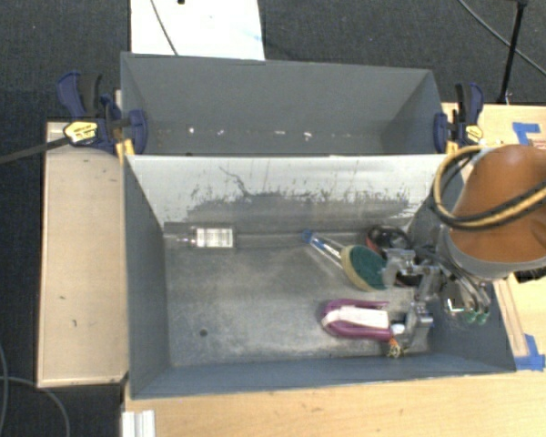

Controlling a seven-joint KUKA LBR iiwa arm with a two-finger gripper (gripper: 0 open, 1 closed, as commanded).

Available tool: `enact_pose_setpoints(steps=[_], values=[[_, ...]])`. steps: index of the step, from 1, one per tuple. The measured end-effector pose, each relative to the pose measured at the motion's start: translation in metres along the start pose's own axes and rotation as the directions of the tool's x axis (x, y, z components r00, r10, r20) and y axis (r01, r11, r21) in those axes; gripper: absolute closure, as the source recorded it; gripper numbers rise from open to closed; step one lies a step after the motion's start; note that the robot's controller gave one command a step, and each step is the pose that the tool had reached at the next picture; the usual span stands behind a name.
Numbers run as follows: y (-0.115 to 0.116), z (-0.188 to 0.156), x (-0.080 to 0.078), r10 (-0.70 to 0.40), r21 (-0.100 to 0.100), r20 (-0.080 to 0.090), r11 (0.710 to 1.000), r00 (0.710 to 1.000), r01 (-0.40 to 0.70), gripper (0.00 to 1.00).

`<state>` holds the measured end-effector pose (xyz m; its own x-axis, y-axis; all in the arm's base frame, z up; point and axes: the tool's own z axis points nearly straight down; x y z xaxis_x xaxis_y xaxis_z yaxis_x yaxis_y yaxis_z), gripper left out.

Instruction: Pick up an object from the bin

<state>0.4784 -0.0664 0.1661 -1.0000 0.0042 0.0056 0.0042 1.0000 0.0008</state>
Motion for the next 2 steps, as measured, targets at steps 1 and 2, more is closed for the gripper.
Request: enact_pose_setpoints(steps=[1, 2], values=[[0.0418, 0.0998, -0.0145, 0.013, -0.002, -0.002, 1.0, 1.0, -0.013, 0.0], [0.0395, 0.096, -0.0164, 0.011, 0.0, 0.005, 1.0, 1.0, -0.011, 1.0]])
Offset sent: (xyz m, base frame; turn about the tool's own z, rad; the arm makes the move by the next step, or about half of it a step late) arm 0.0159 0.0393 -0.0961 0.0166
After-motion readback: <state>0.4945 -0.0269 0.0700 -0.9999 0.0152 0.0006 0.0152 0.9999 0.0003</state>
